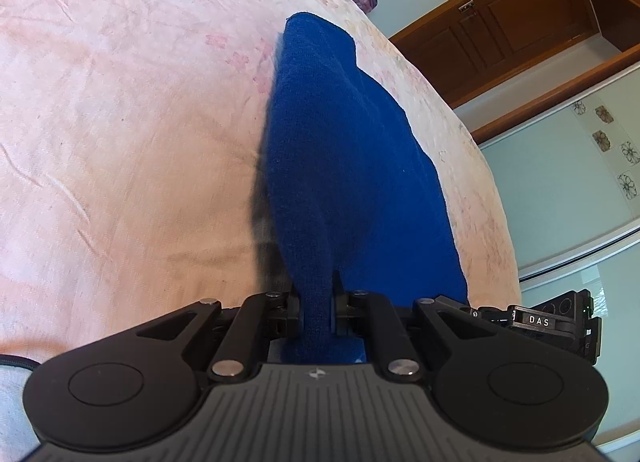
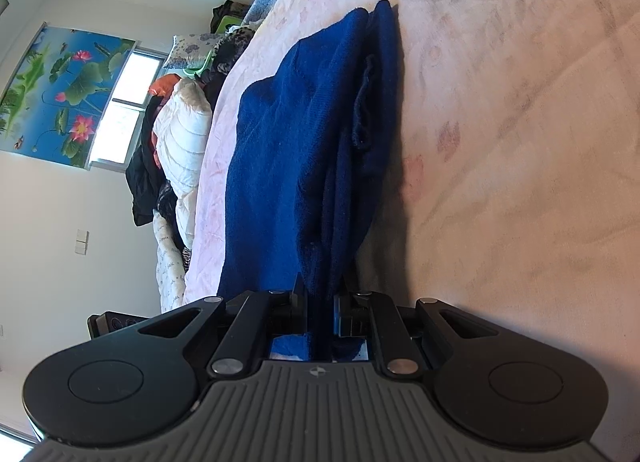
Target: Fold small clothes
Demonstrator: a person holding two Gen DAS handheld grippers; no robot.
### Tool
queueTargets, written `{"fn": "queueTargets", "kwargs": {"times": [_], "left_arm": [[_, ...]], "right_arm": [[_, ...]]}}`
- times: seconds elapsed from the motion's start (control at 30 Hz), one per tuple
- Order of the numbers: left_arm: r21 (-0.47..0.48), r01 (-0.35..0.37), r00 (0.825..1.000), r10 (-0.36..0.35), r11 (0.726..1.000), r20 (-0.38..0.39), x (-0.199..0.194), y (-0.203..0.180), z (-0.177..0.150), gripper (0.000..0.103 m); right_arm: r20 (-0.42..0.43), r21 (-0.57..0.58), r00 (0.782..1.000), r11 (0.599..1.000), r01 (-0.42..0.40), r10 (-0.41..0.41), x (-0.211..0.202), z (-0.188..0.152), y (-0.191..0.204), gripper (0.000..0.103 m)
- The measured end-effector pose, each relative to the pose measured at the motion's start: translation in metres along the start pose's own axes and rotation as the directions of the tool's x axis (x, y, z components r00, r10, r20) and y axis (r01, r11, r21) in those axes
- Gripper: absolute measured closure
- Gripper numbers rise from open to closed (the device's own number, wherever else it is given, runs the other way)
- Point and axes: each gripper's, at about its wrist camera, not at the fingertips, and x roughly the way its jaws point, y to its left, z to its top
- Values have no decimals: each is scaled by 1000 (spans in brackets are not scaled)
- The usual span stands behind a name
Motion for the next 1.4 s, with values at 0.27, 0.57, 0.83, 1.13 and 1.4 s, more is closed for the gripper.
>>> {"fn": "queueTargets", "kwargs": {"times": [0.27, 0.57, 0.83, 1.13, 1.4], "left_arm": [[25, -21, 1000, 20, 999, 5, 0, -2, -7, 93], [78, -46, 999, 45, 996, 7, -5, -6, -16, 93], [84, -47, 999, 47, 995, 4, -10, -6, -22, 93], [88, -45, 999, 46, 995, -5, -16, -7, -29, 93], [89, -40, 999, 42, 995, -19, -24, -6, -37, 93]], "right_arm": [[-9, -6, 1000, 1000, 9, -9, -1, -7, 0, 88], [-11, -7, 1000, 1000, 16, -16, -4, -15, 0, 88], [-19, -14, 1000, 1000, 16, -16, -5, -19, 1, 88], [-25, -14, 1000, 1000, 9, -10, -8, -27, 4, 88], [-32, -8, 999, 1000, -3, 3, -11, -39, 6, 88]]}}
